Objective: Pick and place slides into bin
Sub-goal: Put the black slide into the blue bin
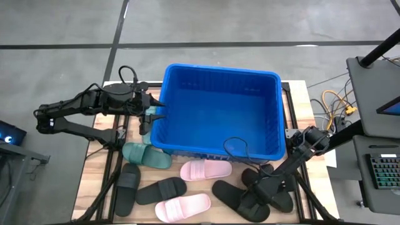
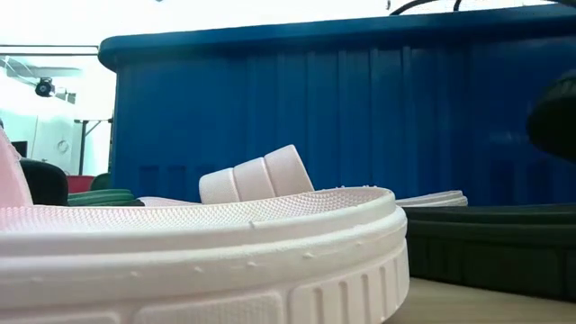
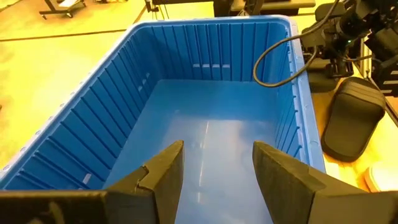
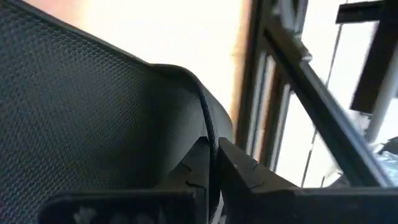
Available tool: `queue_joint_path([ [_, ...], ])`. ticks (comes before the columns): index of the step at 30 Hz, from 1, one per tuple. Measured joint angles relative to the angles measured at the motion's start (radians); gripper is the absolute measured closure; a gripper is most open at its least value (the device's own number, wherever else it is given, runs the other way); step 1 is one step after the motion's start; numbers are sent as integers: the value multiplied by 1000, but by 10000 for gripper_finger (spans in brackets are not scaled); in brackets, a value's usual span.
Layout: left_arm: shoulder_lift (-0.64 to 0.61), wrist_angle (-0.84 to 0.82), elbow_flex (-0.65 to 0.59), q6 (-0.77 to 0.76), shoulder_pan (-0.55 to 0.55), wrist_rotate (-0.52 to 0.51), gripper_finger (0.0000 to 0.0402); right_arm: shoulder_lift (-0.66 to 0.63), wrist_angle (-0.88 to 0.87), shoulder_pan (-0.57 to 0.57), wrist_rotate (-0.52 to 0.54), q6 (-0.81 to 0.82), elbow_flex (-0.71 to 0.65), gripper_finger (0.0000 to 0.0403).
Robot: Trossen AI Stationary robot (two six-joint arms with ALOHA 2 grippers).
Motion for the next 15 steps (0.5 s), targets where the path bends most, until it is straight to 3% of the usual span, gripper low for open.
queue_joint_path([
  [6,0,0,0,0,0,-20,226,-16,-4,0,86,-30,58,390],
  [15,0,28,0,-2,0,-26,226,-42,-8,-2,325,-86,243,390],
])
